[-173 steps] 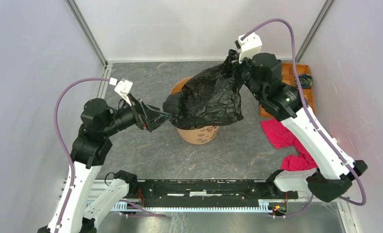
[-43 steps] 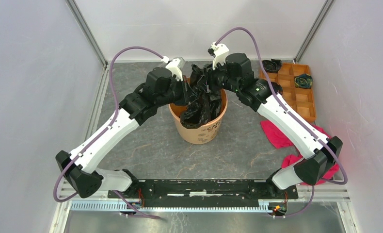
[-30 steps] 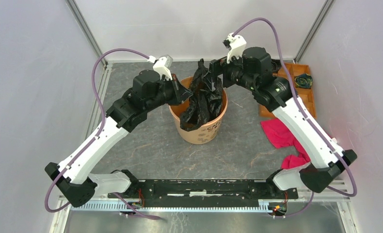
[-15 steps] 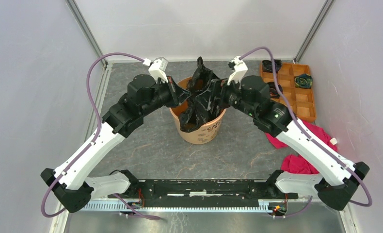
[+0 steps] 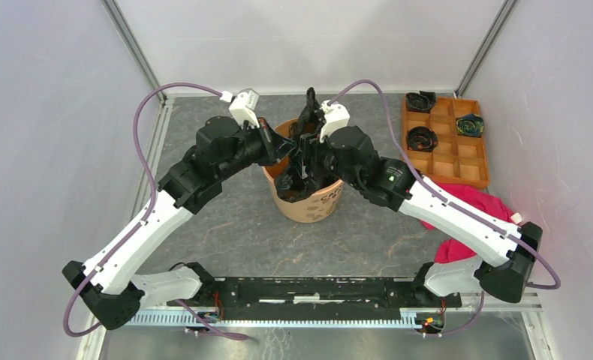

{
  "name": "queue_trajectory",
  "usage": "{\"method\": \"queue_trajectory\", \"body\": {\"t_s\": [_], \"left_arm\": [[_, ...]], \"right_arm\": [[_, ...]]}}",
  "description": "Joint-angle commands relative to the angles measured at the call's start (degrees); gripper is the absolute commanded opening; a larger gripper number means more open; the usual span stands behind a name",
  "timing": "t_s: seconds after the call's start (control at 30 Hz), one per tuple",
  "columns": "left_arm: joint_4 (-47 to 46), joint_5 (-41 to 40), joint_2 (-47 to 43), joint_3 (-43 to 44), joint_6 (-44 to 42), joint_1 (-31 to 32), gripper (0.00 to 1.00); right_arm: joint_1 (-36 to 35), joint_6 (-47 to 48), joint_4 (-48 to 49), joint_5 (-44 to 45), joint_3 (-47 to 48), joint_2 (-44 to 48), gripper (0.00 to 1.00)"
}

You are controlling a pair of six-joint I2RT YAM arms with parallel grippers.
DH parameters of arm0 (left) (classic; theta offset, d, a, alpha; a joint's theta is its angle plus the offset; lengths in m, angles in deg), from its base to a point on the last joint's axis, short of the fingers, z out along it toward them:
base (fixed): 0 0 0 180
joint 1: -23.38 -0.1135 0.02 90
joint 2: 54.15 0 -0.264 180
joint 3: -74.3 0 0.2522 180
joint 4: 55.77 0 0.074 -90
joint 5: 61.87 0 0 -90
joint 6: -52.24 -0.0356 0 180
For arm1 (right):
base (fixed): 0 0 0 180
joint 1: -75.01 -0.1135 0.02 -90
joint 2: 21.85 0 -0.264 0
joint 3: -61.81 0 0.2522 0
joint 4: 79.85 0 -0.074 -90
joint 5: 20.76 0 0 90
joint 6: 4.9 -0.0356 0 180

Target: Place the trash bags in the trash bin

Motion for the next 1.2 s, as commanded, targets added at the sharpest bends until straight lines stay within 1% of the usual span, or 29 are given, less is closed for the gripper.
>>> {"method": "queue_trajectory", "body": {"t_s": [0.0, 0.03, 0.1, 0.2, 0.3, 0.33, 0.43, 0.5, 0.57, 0.63, 0.67, 0.7, 0.8, 0.87, 0.9, 0.93, 0.97, 1.03, 1.1, 1.17], "left_arm": [[-2.5, 0.3, -1.7, -0.1, 2.8, 0.1, 0.02], [-2.5, 0.2, -1.7, -0.1, 2.9, 0.1, 0.02], [-2.5, -0.2, -1.8, -0.3, 3.0, 0.1, 0.02], [-1.6, -2.4, -2.6, -0.7, 2.8, 0.1, 0.02], [-0.1, -7.7, -4.6, -1.9, 2.6, 0.1, 0.02], [0.3, -9.4, -5.4, -2.7, 2.5, 0.1, 0.02], [0.8, -13.6, -8.1, -5.4, 2.6, 0.1, 0.02], [1.8, -16.1, -10.2, -7.4, 2.9, 0.1, 0.02], [2.9, -18.0, -11.9, -8.9, 3.3, 0.1, 0.02], [4.0, -19.0, -13.2, -10.2, 3.5, 0.1, 0.03], [4.5, -19.5, -13.6, -10.5, 3.6, 0.1, 0.06], [5.0, -19.8, -13.8, -10.4, 3.5, 0.1, 0.16], [6.3, -19.7, -13.0, -8.4, 1.3, 0.1, 0.45], [7.9, -20.6, -11.4, -5.4, 0.3, 0.1, 0.64], [9.6, -21.5, -10.4, -3.9, 0.2, 0.1, 0.77], [10.9, -22.4, -9.1, -2.0, 0.2, 0.1, 0.83], [12.3, -23.2, -8.6, -1.3, 0.2, 0.1, 0.87], [14.6, -24.8, -6.9, 0.2, 0.8, 0.1, 0.89], [15.8, -26.0, -6.4, 0.0, 1.7, 0.1, 0.90], [15.8, -26.1, -6.4, -0.4, 2.3, 0.1, 0.87]], "right_arm": [[-1.5, 3.7, -0.4, 6.2, 3.0, -0.9, 0.65], [-1.6, 4.0, -0.3, 7.0, 3.2, -1.4, 0.64], [-1.6, 4.7, -1.0, 8.6, 3.7, -2.0, 0.53], [-1.6, 5.6, -2.7, 11.7, 4.4, -0.7, 0.30], [-1.6, 7.7, 1.1, 11.1, 0.0, 4.3, 0.06], [-1.6, 8.1, 3.0, 11.0, -1.8, 6.1, 0.01], [-1.6, 10.9, 8.2, 9.7, -8.0, 12.7, 0.00], [-1.6, 12.3, 9.8, 10.6, -10.8, 16.6, 0.00], [-1.5, 14.1, 12.1, 10.6, -13.9, 20.3, 0.01], [-1.5, 16.1, 15.7, 8.6, -17.7, 23.2, 0.00], [-1.5, 17.1, 17.6, 6.7, -18.6, 23.9, 0.01], [-1.5, 18.2, 18.8, 3.7, -18.9, 24.0, 0.01], [-1.5, 20.0, 20.1, -1.2, -16.6, 22.9, 0.01], [-1.5, 21.0, 19.5, -2.6, -14.9, 22.1, 0.01], [-1.5, 21.2, 18.9, -2.8, -14.1, 21.8, 0.01], [-1.5, 21.3, 18.5, -2.9, -13.9, 21.7, 0.00], [-1.5, 21.3, 18.6, -2.9, -13.9, 21.9, 0.01], [-1.5, 21.0, 19.2, -3.0, -14.6, 22.5, 0.01], [-1.6, 20.7, 19.6, -3.1, -14.8, 22.9, 0.01], [-1.5, 20.9, 18.9, -3.0, -14.6, 22.9, 0.01]]}}
